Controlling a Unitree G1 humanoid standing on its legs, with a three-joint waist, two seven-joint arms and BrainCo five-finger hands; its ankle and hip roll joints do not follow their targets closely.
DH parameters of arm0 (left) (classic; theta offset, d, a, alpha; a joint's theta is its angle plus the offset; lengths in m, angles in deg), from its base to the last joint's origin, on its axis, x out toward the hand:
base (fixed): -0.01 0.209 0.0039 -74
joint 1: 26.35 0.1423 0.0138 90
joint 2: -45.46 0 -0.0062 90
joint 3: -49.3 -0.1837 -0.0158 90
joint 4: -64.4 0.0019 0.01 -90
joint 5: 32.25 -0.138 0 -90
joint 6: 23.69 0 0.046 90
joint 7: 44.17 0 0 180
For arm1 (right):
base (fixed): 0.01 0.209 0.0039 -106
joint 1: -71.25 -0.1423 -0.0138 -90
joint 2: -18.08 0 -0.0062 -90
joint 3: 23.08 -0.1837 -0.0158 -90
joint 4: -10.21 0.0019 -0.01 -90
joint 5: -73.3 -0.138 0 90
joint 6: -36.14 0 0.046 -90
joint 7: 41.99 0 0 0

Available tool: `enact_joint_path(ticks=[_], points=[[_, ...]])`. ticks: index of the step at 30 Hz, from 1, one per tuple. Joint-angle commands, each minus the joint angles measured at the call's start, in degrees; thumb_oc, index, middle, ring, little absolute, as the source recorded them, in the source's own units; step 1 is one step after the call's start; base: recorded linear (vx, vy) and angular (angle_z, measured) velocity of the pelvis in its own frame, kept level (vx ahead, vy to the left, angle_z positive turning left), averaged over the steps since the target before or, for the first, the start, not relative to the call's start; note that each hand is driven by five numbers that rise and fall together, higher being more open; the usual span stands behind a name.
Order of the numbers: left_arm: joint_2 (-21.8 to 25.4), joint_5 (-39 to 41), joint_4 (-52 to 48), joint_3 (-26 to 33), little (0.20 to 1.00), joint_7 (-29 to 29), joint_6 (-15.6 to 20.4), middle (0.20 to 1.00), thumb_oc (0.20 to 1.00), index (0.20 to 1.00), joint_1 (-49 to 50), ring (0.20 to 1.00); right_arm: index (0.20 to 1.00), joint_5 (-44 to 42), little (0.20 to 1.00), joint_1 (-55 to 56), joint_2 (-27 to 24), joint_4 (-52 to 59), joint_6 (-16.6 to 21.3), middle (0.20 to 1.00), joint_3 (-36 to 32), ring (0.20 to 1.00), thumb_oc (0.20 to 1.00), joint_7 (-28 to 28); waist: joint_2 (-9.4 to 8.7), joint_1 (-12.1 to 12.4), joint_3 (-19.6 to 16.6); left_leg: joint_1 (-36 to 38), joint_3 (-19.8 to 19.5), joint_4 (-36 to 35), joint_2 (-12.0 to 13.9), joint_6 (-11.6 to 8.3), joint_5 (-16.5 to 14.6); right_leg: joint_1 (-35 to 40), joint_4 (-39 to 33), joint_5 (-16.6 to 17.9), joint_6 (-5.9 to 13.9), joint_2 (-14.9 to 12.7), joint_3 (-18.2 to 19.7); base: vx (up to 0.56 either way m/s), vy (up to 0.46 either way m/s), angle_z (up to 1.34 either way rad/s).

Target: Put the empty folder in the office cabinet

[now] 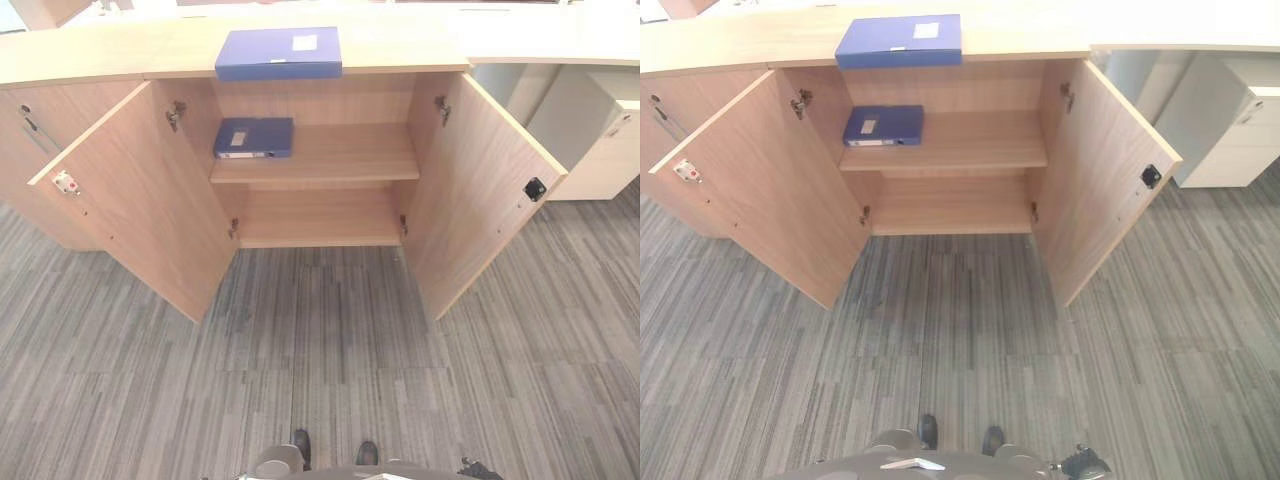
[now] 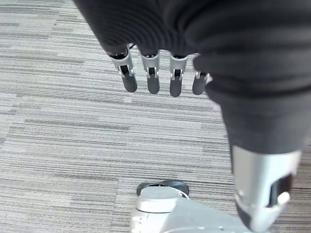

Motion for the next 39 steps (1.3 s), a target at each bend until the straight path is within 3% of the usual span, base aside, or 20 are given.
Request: enact_joint_path(ticks=[1,3,4,5,11,15,16,17,18,19,20,21,22,23,25,27,30,31,39], points=[[1.28,1.25,2.31,0.03,1.000,-1.34,0.67,1.000,1.000,1.000,-0.86,1.000,1.000,1.23,1.000,-0.96,-2.00,-0.87,-0.23,1.000,1.21,1.000,1.000,-0.34,-0.05,0.01,-2.00,-3.10,0.19,-2.26,2.94,-0.90,-0.16,0.27,2.80,-5.66,8.48,-3.36,-2.28,0.11,0.080,0.15],[1.29,1.32,2.58,0.21,1.000,-1.35,0.67,1.000,1.000,1.000,-0.45,1.000,1.000,1.32,1.000,-0.97,-2.15,-0.83,-0.26,1.000,1.13,1.000,1.000,-0.31,0.17,0.38,-2.11,-4.31,0.11,-3.47,3.32,-1.29,1.32,0.70,2.75,-6.07,8.77,-3.52,-2.24,0.22,0.104,0.11],[1.50,1.26,3.31,0.70,1.000,-1.39,0.67,1.000,1.000,1.000,0.09,1.000,1.000,1.86,1.000,-0.62,-2.24,-1.07,-0.30,1.000,0.94,1.000,1.000,-0.10,0.82,1.42,-2.22,-6.91,-0.64,-6.78,4.65,-2.56,5.55,3.00,2.20,-6.92,9.82,-3.95,-2.01,0.41,0.185,-0.06],[1.56,1.24,3.47,0.86,1.000,-1.43,0.61,1.000,1.000,1.000,0.14,1.000,1.000,2.04,1.000,-0.54,-2.25,-1.17,-0.38,1.000,0.79,1.000,1.000,0.01,1.14,1.80,-2.38,-7.66,-0.92,-8.06,5.18,-2.97,6.76,4.08,2.01,-7.16,10.16,-4.17,-1.64,0.46,0.202,-0.10],[1.49,1.87,4.99,2.57,1.000,-1.63,0.39,1.000,1.000,1.000,1.23,1.000,1.000,3.20,1.000,0.52,-2.45,-2.12,-0.82,1.000,-1.04,1.000,1.000,1.11,1.31,4.85,-3.16,-11.42,-3.10,-11.51,7.08,-5.85,11.32,11.20,2.07,-8.54,13.28,-8.91,1.29,0.43,0.246,-0.35],[1.48,0.82,6.92,3.72,1.000,-0.86,-0.28,1.000,1.000,1.000,1.61,1.000,1.000,4.99,1.000,1.46,-1.50,-3.66,-1.10,1.000,-2.01,1.000,1.000,2.32,0.77,5.30,-5.45,-9.04,-3.02,-11.86,4.84,-4.09,10.80,11.17,7.81,-8.19,15.61,-13.32,2.35,0.36,0.272,-0.34],[1.73,0.39,8.08,4.47,1.000,-0.50,-0.56,1.000,1.000,1.000,1.55,1.000,1.000,4.70,1.000,1.50,-1.78,-4.12,-1.19,1.000,-3.27,1.000,1.000,2.74,0.22,5.37,-5.88,-7.05,-1.67,-11.76,2.01,-2.02,9.34,8.94,14.30,-3.25,17.21,-16.94,2.72,0.44,0.512,-0.60],[1.70,1.11,8.73,5.04,1.000,-0.48,-0.67,1.000,1.000,1.000,1.36,1.000,1.000,3.83,1.000,1.21,-2.23,-3.67,-1.31,1.000,-4.22,1.000,1.000,2.90,0.15,5.03,-5.19,-4.56,-0.90,-12.09,-0.37,-0.06,8.07,3.68,23.06,5.15,17.02,-20.81,4.55,0.31,0.545,-0.66],[1.57,1.86,8.55,5.16,1.000,-0.46,-0.78,1.000,1.000,1.000,1.08,1.000,1.000,2.70,1.000,0.69,-2.50,-2.89,-1.33,1.000,-4.64,1.000,1.000,2.66,0.66,4.07,-3.82,-2.46,-0.90,-12.65,-1.67,1.45,7.46,-1.69,30.92,9.97,14.31,-21.98,6.93,0.17,0.480,-0.59],[1.61,1.45,8.08,4.51,1.000,-0.24,-0.70,1.000,1.000,1.000,0.63,1.000,1.000,1.29,1.000,0.74,-2.38,-2.08,-0.94,1.000,-4.98,1.000,1.000,2.15,1.26,3.35,-3.01,-1.50,-1.12,-13.02,-2.47,2.30,6.41,-4.98,34.64,11.22,12.42,-21.32,7.62,0.13,0.383,-0.47],[1.70,1.22,7.85,3.87,1.000,-0.25,-0.50,1.000,1.000,1.000,0.39,1.000,1.000,0.19,1.000,0.91,-1.87,-1.33,-0.57,1.000,-4.77,1.000,1.000,1.69,1.61,2.56,-2.26,-0.35,-1.37,-13.02,-3.04,2.95,4.87,-8.02,37.37,11.11,11.90,-22.19,5.76,0.32,0.274,0.19],[2.91,1.42,7.32,3.10,1.000,0.15,-0.55,1.000,1.000,1.000,-0.36,1.000,1.000,-3.02,1.000,-3.87,-4.40,-1.64,-1.16,1.000,-6.55,1.000,1.000,2.16,2.83,1.38,-2.49,1.02,-2.29,-13.02,-2.31,2.48,3.94,-10.52,32.58,7.65,10.92,-21.17,0.82,0.34,0.111,0.52],[3.47,1.80,6.52,3.14,1.000,0.09,-0.89,1.000,1.000,1.000,-1.76,1.000,1.000,-3.57,1.000,-3.73,-5.07,-1.46,-0.96,1.000,-6.59,1.000,1.000,1.62,2.86,0.70,-2.03,1.61,-2.63,-13.02,-2.03,2.40,3.95,-10.54,30.07,5.90,11.14,-19.97,0.57,0.34,-0.073,0.78],[3.93,1.95,6.10,2.13,1.000,-0.72,-0.07,1.000,1.000,1.000,-2.34,1.000,1.000,-4.13,1.000,-3.96,-4.70,-1.20,-0.92,1.000,-6.24,1.000,1.000,1.24,3.02,-0.38,-1.16,2.90,-3.24,-13.02,-1.90,2.26,3.39,-12.80,25.03,3.25,10.01,-15.45,1.11,0.18,-0.210,0.59],[3.93,0.71,5.80,1.31,1.000,-0.72,0.02,1.000,1.000,1.000,-2.90,1.000,1.000,-5.33,1.000,-4.50,-4.56,-1.34,-0.80,1.000,-6.20,1.000,1.000,0.64,2.15,-1.93,-0.41,4.57,-4.50,-13.02,-1.97,1.71,1.54,-12.64,11.91,3.38,11.44,-10.82,2.87,0.26,-0.217,0.81],[3.65,-0.06,6.07,1.37,1.000,-0.86,0.09,1.000,1.000,1.000,-3.08,1.000,1.000,-5.94,1.000,-4.01,-3.62,-2.07,-1.12,1.000,-6.49,1.000,1.000,0.60,1.06,-2.76,-0.84,6.19,-4.98,-13.02,-1.94,1.62,0.67,-12.00,6.78,3.85,12.44,-8.19,6.33,0.26,-0.130,1.08],[3.06,-0.50,6.66,1.39,1.000,-1.03,0.22,1.000,1.000,1.000,-2.94,1.000,1.000,-5.78,1.000,-3.41,-3.12,-2.77,-1.22,1.000,-6.45,1.000,1.000,0.56,0.16,-2.56,-1.50,6.59,-4.95,-13.02,-1.76,1.46,0.16,-9.95,3.66,4.72,12.18,-7.89,5.31,0.17,-0.128,0.81],[2.30,-1.18,7.11,1.25,1.000,-0.70,-0.04,1.000,1.000,1.000,-2.78,1.000,1.000,-5.61,1.000,-2.23,-2.65,-3.21,-1.24,1.000,-6.12,1.000,1.000,0.71,-0.29,-2.83,-3.18,6.81,-5.27,-13.02,-0.71,0.91,-0.25,-7.80,0.38,4.59,11.63,-6.24,4.66,0.19,-0.185,0.50],[1.47,-1.16,7.83,1.88,1.000,-0.77,-0.59,1.000,1.000,1.000,-1.89,1.000,1.000,-4.18,1.000,-0.58,-3.17,-4.25,-1.13,1.000,-5.15,1.000,1.000,0.29,0.20,-2.88,-5.69,8.48,-5.25,-13.02,2.23,-0.63,-0.79,-4.95,0.06,1.64,10.59,-3.69,3.52,0.12,-0.115,-0.11]])
